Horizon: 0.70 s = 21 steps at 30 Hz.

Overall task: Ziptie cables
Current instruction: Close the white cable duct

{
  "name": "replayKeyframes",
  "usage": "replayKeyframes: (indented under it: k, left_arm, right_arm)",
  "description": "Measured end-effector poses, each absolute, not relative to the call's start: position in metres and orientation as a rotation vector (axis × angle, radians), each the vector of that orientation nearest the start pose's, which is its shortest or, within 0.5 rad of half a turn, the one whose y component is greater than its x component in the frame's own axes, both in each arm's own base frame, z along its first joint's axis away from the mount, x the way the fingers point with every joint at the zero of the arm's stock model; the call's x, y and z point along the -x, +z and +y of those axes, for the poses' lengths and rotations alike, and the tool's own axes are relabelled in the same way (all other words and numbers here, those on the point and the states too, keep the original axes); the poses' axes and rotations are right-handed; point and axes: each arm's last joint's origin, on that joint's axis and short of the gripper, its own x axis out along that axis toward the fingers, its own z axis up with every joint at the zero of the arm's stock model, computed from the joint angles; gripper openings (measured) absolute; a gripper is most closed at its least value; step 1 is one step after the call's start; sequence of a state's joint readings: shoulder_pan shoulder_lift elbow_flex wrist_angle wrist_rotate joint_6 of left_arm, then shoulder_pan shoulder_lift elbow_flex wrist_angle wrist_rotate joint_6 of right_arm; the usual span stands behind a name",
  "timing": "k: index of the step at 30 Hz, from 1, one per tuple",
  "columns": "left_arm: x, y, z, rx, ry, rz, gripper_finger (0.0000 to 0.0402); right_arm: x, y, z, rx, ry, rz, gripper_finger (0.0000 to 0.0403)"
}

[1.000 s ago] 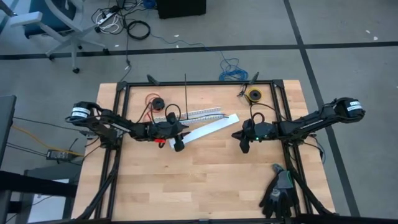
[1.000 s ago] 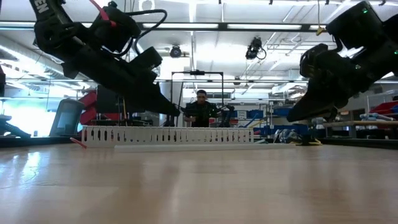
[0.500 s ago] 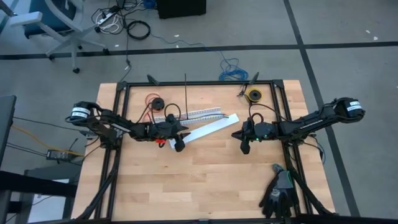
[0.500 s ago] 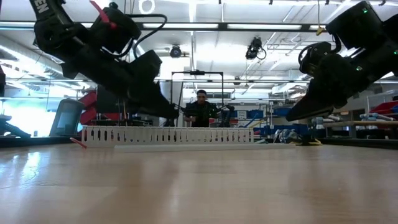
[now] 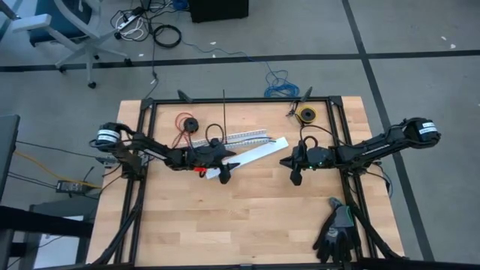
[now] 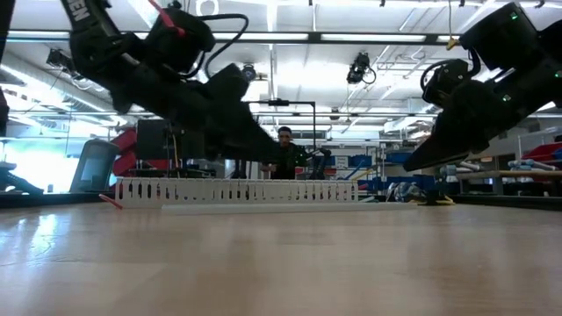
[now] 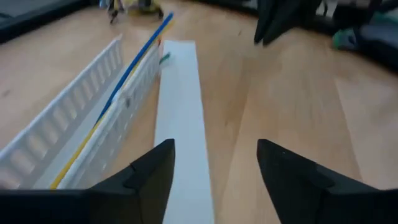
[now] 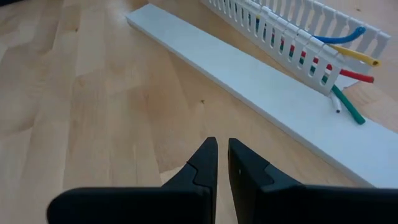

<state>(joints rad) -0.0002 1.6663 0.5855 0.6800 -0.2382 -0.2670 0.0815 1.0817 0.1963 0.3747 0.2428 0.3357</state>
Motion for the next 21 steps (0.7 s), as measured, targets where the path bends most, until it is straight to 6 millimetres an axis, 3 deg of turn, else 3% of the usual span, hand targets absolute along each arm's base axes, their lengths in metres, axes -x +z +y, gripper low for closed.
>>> replayKeyframes:
  k: [4, 12, 21]
  left_arm:
    - [-0.327, 0.139, 0.006, 0.161, 0.249, 0.316, 0.0252]
    - [-0.391, 0.124, 0.023, 0.054, 0.338, 0.552, 0.0253]
    - [-0.430, 0.128, 0.051, 0.031, 0.352, 0.681, 0.0253]
  right_arm:
    - [-0.181, 0.137, 0.008, -0.216, -0.234, 0.482, 0.0027]
    - [-0.181, 0.137, 0.008, -0.201, -0.232, 0.489, 0.0027]
    - [-0.181, 0.137, 0.008, -0.192, -0.229, 0.490, 0.0027]
